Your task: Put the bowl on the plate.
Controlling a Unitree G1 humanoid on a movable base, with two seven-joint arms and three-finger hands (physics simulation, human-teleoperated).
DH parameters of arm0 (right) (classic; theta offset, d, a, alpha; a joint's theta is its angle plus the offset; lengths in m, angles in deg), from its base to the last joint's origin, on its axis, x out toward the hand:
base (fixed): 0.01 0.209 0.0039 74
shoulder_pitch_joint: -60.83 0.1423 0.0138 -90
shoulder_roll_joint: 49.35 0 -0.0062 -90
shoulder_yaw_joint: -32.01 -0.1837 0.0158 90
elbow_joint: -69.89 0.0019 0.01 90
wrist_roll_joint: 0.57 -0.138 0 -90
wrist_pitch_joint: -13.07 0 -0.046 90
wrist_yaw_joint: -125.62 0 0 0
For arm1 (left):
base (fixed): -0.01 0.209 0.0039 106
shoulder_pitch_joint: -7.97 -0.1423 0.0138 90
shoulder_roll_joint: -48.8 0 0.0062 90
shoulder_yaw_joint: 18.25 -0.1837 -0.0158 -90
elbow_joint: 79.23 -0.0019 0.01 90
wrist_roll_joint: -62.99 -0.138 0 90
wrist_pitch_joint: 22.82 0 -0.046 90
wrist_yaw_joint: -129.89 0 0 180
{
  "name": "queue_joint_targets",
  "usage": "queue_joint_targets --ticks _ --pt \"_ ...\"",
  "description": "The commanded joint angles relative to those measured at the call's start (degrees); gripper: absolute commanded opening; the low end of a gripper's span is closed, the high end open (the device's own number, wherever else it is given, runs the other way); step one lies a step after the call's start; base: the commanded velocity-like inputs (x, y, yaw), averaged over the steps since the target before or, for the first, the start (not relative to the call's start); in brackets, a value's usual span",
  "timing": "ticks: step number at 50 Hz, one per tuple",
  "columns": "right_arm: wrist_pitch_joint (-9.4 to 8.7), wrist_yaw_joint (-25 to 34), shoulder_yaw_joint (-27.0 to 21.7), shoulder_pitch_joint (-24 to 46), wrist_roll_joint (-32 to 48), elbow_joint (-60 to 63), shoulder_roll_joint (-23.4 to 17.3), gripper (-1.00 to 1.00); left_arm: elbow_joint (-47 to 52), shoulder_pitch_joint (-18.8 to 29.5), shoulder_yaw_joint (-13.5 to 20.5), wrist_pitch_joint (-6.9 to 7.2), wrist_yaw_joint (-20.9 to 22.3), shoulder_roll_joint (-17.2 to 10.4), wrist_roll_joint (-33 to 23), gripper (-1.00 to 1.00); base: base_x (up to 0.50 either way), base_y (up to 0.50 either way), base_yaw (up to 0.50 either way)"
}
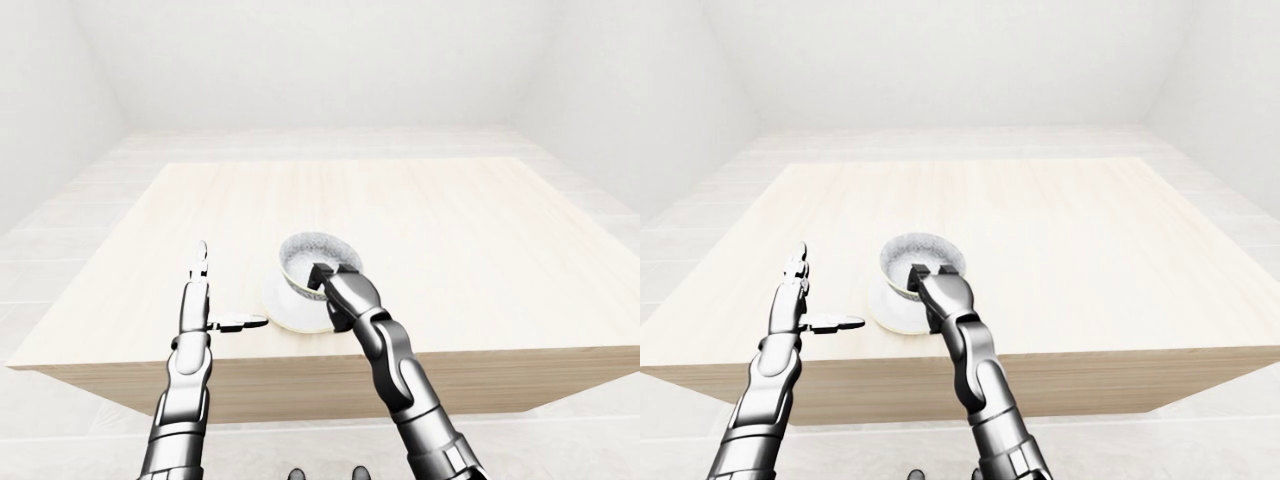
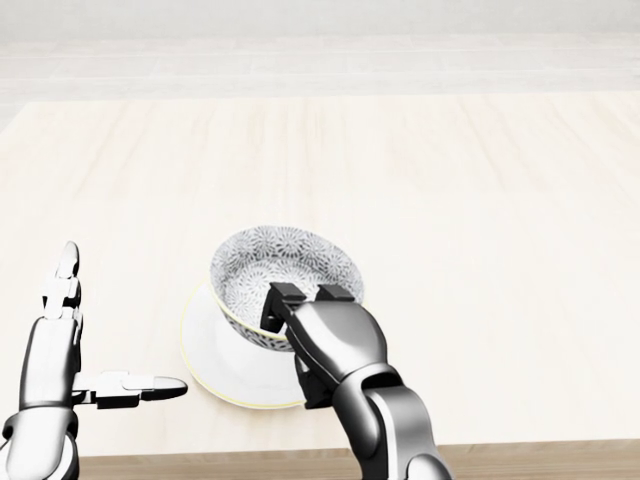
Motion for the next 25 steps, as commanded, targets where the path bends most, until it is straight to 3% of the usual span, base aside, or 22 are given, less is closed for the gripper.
queue_joint_targets --ticks 1,25 --pt "0.00 -0.92 -0.34 -0.34 3.10 0.19 -0.28 -1.00 -0.78 0.07 -0.21 0.00 -0.33 0.08 -0.21 1.00 0.00 0.00 0.00" --pt "0.00 -2.13 -0.78 0.43 1.69 -2.33 -0.62 -1.00 -2.24 0.75 -0.06 0.00 -0.62 -0.22 -0.06 1.00 0.00 0.00 0.00"
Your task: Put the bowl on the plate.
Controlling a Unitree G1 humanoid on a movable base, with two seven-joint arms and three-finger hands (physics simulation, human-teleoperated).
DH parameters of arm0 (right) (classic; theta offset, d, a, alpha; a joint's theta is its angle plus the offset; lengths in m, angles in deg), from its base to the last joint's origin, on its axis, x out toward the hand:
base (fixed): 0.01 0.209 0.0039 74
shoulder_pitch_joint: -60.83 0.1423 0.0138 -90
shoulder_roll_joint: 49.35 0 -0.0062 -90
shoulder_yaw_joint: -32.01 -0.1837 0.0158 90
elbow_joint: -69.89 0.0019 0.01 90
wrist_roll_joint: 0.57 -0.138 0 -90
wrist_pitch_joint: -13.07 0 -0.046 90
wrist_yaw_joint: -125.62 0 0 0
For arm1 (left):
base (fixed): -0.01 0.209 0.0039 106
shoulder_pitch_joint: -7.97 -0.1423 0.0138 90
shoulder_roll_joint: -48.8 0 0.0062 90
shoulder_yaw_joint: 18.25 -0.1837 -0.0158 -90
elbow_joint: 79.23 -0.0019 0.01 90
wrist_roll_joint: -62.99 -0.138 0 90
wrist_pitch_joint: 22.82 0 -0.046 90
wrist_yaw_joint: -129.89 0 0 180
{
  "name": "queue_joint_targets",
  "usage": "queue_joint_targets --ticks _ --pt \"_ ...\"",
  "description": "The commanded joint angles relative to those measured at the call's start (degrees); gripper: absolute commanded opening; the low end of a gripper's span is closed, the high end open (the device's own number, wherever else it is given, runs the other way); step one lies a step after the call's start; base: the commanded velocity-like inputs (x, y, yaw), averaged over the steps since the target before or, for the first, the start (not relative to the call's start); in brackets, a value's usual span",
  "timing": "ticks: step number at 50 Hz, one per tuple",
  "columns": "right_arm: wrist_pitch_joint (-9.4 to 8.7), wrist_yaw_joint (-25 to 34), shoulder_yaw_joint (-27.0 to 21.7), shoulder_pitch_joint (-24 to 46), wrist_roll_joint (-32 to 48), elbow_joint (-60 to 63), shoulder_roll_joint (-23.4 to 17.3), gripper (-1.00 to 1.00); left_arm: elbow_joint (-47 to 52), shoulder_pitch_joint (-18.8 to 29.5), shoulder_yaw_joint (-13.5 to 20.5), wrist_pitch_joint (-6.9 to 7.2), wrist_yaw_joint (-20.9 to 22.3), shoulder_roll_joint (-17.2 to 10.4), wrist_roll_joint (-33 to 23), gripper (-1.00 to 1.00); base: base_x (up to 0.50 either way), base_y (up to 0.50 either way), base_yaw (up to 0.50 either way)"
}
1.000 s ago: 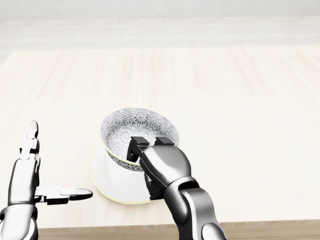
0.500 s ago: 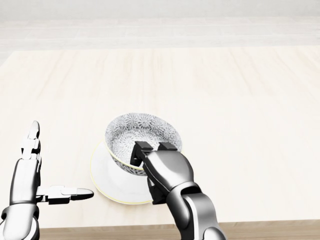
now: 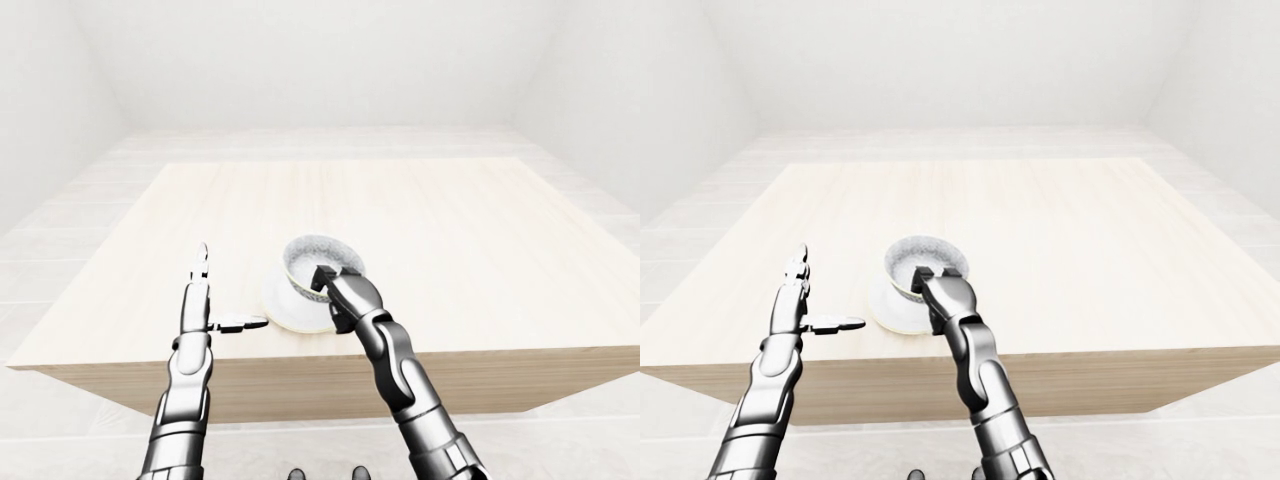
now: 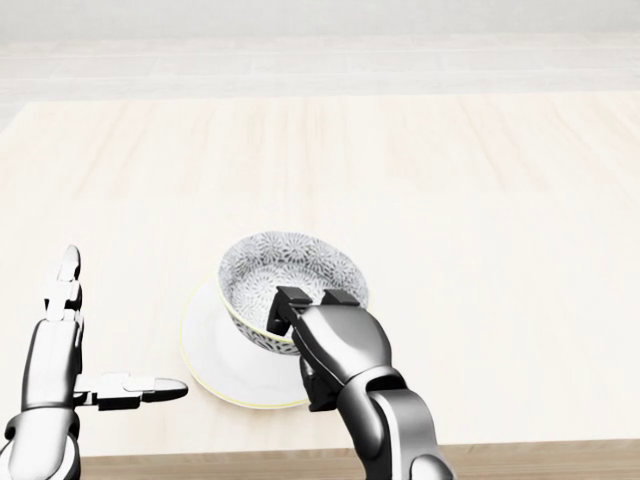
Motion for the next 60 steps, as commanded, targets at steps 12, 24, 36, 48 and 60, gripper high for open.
queue_joint_targets --ticks 12,24,36,48,60 --pt "0.00 -2.73 -0.57 1.22 1.63 -3.68 0.07 -1.00 -0.18 -0.03 0.17 0.00 0.02 -0.23 0.29 1.00 0.00 0.00 0.00" --pt "0.00 -3.34 -0.79 1.35 0.78 -4.58 -0.12 -1.00 0.08 -0.40 0.02 0.00 -0.06 -0.05 0.10 1.00 0.00 0.00 0.00" --pt "0.00 -3.85 -0.54 1.67 0.34 -5.66 -0.13 -1.00 -0.97 0.21 0.04 0.00 -0.29 -0.16 0.25 1.00 0.00 0.00 0.00" --pt "0.00 -4.45 -0.16 2.43 0.41 -7.46 0.27 -1.00 0.19 -0.07 0.26 0.00 -0.03 -0.27 0.41 1.00 0.00 0.00 0.00" --pt "0.00 -4.39 0.42 2.24 1.06 -7.85 0.64 -1.00 -0.08 -0.06 0.15 0.00 -0.20 -0.16 0.17 1.00 0.00 0.00 0.00"
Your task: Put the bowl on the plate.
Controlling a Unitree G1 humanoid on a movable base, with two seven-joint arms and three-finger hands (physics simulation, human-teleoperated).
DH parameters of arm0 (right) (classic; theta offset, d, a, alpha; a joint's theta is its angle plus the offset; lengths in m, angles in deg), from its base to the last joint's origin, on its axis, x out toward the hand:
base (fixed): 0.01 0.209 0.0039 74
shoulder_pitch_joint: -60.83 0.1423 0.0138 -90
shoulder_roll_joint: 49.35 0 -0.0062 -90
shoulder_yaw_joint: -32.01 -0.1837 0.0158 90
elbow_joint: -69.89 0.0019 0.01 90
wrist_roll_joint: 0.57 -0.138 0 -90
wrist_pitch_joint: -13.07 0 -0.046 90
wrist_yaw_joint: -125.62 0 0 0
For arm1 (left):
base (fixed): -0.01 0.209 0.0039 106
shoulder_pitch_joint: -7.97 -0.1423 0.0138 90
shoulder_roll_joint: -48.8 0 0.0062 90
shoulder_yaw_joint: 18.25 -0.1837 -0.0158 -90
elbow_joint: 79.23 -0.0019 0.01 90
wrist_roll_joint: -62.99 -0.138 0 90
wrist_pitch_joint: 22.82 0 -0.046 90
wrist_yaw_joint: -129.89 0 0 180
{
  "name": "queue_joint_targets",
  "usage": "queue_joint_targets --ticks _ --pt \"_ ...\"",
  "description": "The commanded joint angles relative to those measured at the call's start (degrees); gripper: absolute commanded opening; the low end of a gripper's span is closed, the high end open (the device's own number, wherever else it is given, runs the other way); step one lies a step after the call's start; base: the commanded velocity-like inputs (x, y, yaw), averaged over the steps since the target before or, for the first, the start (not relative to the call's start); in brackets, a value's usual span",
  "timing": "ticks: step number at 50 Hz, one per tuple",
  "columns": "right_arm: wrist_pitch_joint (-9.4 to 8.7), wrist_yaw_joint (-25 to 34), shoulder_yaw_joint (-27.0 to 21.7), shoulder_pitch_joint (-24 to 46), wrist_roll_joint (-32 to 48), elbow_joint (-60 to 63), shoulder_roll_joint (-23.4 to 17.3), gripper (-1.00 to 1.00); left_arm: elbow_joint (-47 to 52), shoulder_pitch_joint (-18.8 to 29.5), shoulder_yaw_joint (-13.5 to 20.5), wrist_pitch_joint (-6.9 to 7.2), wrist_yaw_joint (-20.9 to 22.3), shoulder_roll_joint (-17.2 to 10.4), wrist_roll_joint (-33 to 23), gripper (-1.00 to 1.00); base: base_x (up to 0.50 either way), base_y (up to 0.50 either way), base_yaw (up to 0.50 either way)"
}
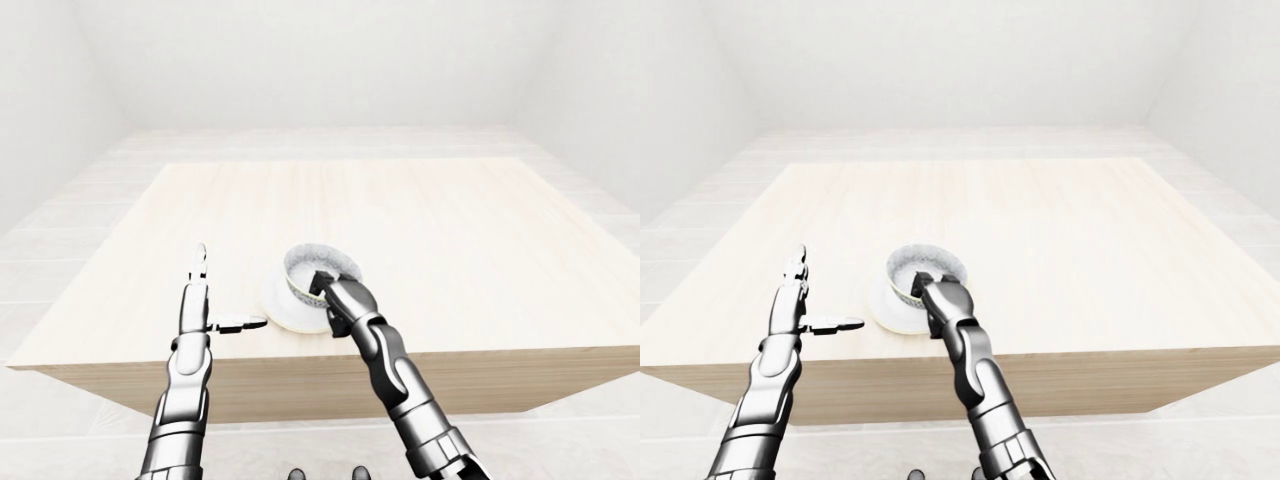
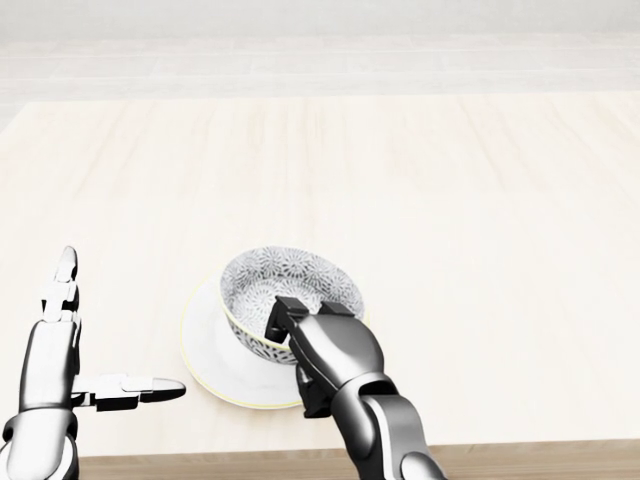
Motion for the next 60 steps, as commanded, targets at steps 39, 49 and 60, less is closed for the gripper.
queue_joint_targets --ticks 39,49,60 --pt "0.00 -1.04 0.05 0.51 3.52 -1.29 0.62 -0.90 -1.34 0.18 -0.14 0.00 -0.37 -0.08 -0.27 1.00 0.00 0.00 0.00" --pt "0.00 -1.10 0.00 0.58 3.32 -1.30 0.63 -0.58 -2.12 0.48 -0.11 0.00 -0.48 -0.18 -0.23 1.00 0.00 0.00 0.00" --pt "0.00 -0.77 0.08 0.60 3.33 -0.80 0.65 -0.38 -2.26 0.57 -0.08 0.00 -0.58 -0.26 -0.16 1.00 0.00 0.00 0.00"
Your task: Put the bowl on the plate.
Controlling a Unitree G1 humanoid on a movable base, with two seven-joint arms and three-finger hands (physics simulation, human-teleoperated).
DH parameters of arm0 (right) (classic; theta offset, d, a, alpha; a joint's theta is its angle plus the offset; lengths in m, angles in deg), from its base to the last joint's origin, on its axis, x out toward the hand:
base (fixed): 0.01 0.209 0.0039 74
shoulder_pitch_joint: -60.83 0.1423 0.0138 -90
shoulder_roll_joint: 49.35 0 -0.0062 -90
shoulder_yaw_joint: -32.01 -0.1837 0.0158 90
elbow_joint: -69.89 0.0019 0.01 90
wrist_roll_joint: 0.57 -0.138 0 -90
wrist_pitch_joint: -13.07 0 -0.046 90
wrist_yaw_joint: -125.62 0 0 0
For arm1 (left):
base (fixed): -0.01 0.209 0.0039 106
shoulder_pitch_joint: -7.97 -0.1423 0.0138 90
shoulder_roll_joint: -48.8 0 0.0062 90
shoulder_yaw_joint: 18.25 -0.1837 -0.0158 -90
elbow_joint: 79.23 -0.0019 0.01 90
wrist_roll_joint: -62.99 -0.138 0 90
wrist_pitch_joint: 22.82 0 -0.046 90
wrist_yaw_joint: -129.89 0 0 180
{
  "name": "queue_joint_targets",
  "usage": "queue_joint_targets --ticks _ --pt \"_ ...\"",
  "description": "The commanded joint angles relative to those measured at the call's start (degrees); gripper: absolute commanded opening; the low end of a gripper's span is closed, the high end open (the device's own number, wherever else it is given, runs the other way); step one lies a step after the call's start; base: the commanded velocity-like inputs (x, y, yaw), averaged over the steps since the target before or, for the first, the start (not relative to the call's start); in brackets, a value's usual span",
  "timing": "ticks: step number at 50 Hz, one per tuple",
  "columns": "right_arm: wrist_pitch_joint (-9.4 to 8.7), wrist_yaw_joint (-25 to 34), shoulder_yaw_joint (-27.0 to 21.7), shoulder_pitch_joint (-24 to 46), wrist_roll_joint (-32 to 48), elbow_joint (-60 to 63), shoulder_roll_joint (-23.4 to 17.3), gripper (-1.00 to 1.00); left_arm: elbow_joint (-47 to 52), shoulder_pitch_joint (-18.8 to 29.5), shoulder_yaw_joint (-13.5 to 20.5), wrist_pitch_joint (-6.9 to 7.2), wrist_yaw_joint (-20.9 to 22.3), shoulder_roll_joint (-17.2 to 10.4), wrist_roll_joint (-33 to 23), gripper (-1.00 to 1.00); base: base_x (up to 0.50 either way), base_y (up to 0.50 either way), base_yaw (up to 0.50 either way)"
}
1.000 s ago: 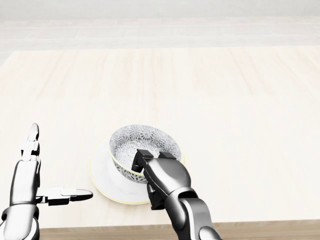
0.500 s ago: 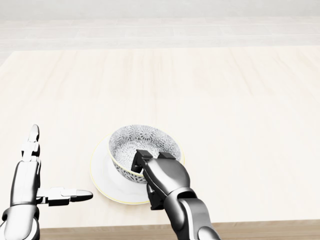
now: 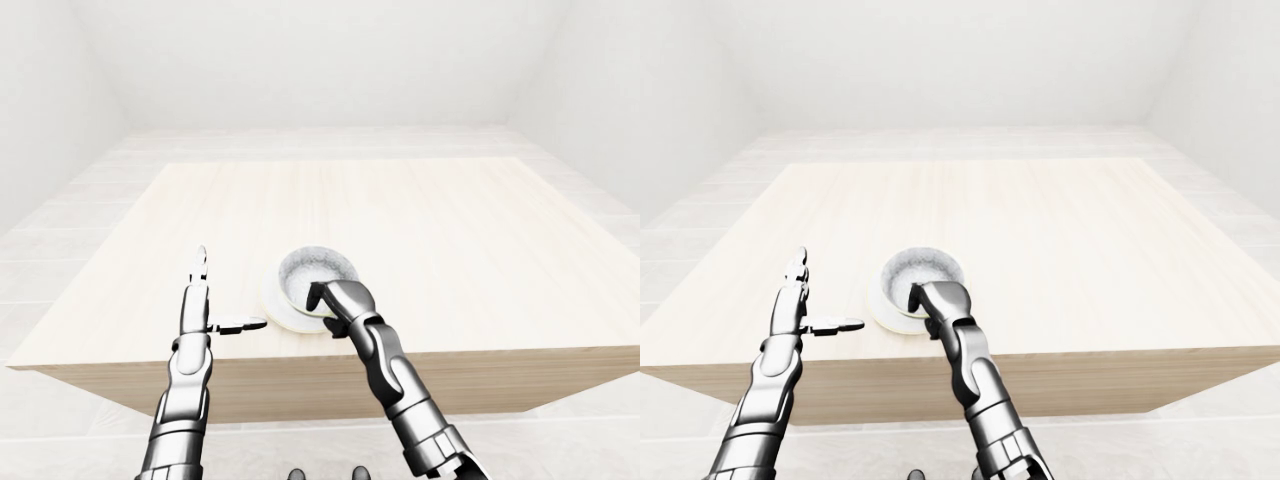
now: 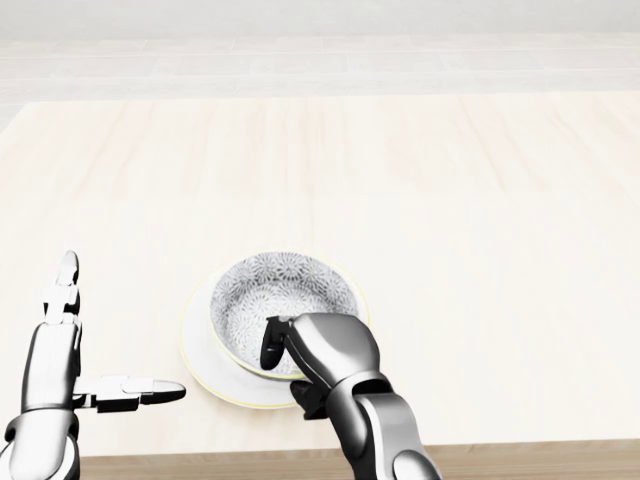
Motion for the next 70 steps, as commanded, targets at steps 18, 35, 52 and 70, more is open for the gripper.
queue_joint_targets --ticks 18,35,52,70 --pt "0.00 0.64 -0.35 -0.36 -0.02 1.59 -0.26 -0.12 -0.83 0.47 -0.02 0.00 -0.37 -0.16 0.02 1.00 0.00 0.00 0.00" --pt "0.00 1.95 -0.02 -1.15 0.91 4.56 -0.35 -0.14 0.10 0.11 -0.01 0.00 -0.28 -0.11 -0.06 1.00 0.00 0.00 0.00" --pt "0.00 2.28 -0.32 -1.13 0.44 6.25 -0.17 0.17 -1.26 0.33 -0.14 0.00 -0.63 -0.12 -0.44 1.00 0.00 0.00 0.00" --pt "0.00 2.96 -0.54 -1.05 -0.55 9.22 -0.05 1.00 -2.97 0.59 -0.41 0.00 -0.99 -0.20 -0.80 1.00 0.00 0.00 0.00"
